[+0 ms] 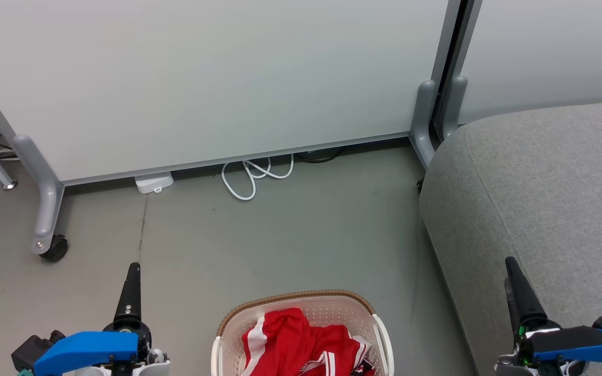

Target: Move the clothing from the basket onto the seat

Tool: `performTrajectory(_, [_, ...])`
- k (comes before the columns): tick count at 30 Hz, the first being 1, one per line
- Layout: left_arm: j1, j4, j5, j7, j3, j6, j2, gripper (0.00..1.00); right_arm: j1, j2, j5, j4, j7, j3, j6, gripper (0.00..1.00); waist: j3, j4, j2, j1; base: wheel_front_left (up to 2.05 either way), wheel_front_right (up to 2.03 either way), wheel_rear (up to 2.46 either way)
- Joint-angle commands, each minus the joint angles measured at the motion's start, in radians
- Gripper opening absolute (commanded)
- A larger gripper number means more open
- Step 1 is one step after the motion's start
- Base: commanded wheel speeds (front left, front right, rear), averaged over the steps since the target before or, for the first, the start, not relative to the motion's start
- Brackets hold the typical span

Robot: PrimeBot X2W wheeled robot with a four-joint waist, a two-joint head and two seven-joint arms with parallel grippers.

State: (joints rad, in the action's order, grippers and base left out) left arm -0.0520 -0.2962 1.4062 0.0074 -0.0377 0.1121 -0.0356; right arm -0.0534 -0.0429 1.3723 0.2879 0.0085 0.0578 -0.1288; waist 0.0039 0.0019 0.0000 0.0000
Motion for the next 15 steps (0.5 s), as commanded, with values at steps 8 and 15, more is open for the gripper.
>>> performTrajectory(8, [-0.027,0.031,-0.192,-0.038,0.034,-0.024,-0.009,1.0,-0.025,-0.006,-0.245,-0.013,-0.039,-0.002,-0.001,1.0,0.0,0.001,0.0,0.0,0.0,0.0,0.0])
performTrajectory(15, [-0.029,0.034,-0.334,-0.063,0.056,-0.042,-0.01,1.0,-0.026,-0.006,-0.401,-0.009,-0.064,-0.011,-0.001,1.0,0.0,0.003,0.0,0.0,0.0,0.0,0.0])
